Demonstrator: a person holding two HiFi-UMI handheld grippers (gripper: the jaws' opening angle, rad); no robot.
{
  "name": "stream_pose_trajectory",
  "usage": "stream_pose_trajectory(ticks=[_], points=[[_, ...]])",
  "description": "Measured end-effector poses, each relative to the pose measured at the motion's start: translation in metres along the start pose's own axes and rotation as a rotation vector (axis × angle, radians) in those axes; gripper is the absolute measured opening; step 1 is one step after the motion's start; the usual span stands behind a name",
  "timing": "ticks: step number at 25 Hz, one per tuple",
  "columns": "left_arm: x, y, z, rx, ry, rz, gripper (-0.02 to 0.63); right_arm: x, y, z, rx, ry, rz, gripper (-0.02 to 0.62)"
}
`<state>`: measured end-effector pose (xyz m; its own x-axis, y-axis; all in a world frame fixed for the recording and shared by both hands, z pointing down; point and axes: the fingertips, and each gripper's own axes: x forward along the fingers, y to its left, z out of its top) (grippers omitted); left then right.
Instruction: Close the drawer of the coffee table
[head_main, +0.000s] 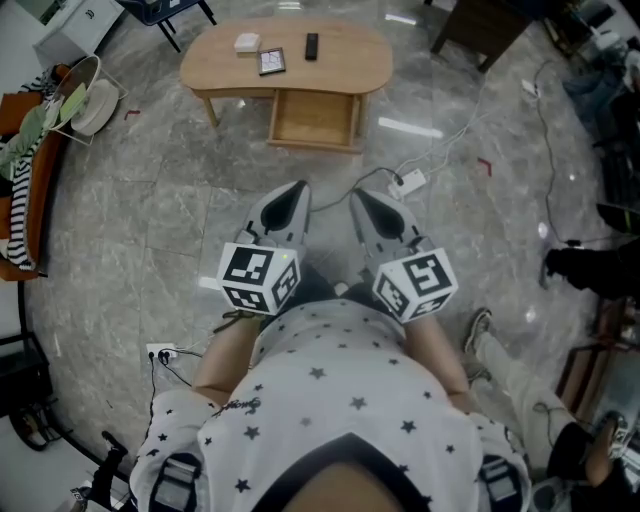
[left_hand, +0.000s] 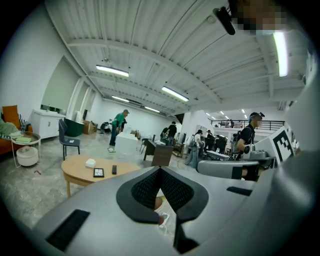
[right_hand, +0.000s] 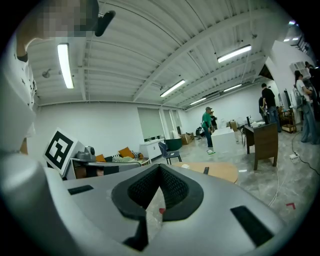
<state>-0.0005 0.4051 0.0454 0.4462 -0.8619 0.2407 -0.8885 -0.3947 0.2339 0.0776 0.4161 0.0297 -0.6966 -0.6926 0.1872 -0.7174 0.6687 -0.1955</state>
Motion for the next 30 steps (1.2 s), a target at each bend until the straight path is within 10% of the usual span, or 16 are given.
stream_pose_trajectory(ticks=[30], points=[[0.101, 0.150, 0.034, -0.009, 0.095, -0.128, 0.006, 0.143, -0.056, 0.018, 0.081, 0.018, -0.209, 0.006]])
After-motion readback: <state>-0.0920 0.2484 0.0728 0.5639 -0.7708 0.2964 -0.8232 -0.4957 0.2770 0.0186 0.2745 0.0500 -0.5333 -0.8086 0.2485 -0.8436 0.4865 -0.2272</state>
